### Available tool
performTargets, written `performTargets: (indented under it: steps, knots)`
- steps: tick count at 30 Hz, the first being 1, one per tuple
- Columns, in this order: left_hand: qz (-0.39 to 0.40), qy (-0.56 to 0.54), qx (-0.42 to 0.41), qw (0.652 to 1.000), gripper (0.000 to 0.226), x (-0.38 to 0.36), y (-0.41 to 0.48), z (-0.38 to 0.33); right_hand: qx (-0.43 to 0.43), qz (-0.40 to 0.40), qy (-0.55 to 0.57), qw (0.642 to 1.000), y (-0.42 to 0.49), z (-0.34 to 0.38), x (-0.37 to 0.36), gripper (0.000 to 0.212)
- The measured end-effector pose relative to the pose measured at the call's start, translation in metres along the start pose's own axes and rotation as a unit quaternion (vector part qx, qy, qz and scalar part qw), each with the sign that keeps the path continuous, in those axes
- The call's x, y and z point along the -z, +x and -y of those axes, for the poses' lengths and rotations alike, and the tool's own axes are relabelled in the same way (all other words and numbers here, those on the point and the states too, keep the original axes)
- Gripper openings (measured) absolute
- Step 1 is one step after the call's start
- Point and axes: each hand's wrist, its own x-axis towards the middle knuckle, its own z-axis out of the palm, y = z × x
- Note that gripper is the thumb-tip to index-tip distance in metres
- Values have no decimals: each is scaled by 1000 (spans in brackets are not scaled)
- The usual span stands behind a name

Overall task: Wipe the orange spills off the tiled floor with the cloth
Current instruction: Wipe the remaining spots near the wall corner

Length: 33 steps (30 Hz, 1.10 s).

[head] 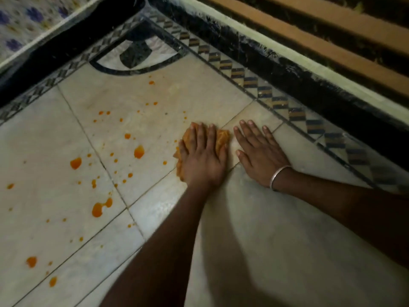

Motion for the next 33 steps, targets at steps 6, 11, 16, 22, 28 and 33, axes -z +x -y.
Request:
performTargets:
  steps: [6,11,16,22,28,33]
  knots:
    - [-30,7,140,990,75,-4,-46,38,14,3,-22,1000,-2,-5,-3,67]
    - [-8,-5,87,996,76,-16,-71,-22,64,4,-30,997,-5,-2,-3,63]
    - [-3,-13,25,1000,73,1,5,13,75,18,-29,997,-3,-3,-1,63]
    - [-39,-12,151,988,73,4,-23,77,73,21,-22,997,-5,-4,-2,63]
    - [-27,-2,149,988,75,-14,-88,6,71,2,-21,997,-6,-3,-3,63]
    - [-1,-17,13,1000,71,2,-17,21,75,0,-28,997,-3,-5,-5,64]
